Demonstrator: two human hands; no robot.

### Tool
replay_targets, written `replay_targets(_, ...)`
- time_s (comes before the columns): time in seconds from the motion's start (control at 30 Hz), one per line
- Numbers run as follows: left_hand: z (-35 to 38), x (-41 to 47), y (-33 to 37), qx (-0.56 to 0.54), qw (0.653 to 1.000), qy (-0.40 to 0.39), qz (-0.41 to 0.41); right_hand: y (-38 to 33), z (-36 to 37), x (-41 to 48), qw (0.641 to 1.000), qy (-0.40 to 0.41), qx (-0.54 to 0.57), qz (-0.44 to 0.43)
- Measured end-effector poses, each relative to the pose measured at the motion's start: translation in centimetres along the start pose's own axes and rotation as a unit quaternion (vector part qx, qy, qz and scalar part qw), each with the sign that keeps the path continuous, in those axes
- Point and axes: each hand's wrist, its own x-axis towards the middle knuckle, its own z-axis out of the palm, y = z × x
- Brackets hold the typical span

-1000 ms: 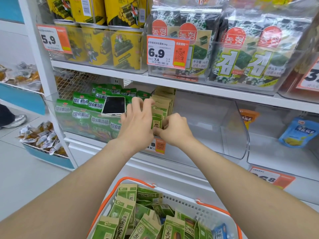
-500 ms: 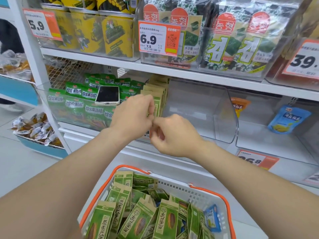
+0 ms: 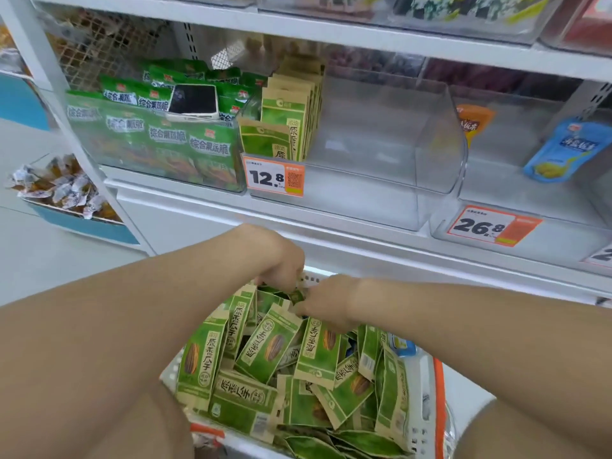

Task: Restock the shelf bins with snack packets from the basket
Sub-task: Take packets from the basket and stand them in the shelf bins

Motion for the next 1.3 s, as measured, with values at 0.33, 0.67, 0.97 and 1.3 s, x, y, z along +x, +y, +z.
replay_targets(0.33, 0.6, 1.0, 1.3, 0.006, 0.998, 0.045, 0.033, -4.2, 8.0, 2.1, 0.966, 0.097, -0.220, -0.101)
replay_targets(0.67, -2.6, -2.5, -1.1, -0.122, 0.991, -0.049, -0.038, -1.7, -0.7, -1.6, 0.889, 0.245, 0.371, 0.111)
replay_targets(0.97, -5.5, -7.2, -3.4, -0.442, 0.880, 0.149, -0.088, -1.6, -7.4, -4.2, 0.666, 0.449, 0.541, 0.249)
replay_targets(1.3, -6.3, -9.5, -3.5, -0.753, 0.537, 0.380, 0.010, 1.0, -11.7, -7.8, 0.500, 0.591, 0.594, 0.218)
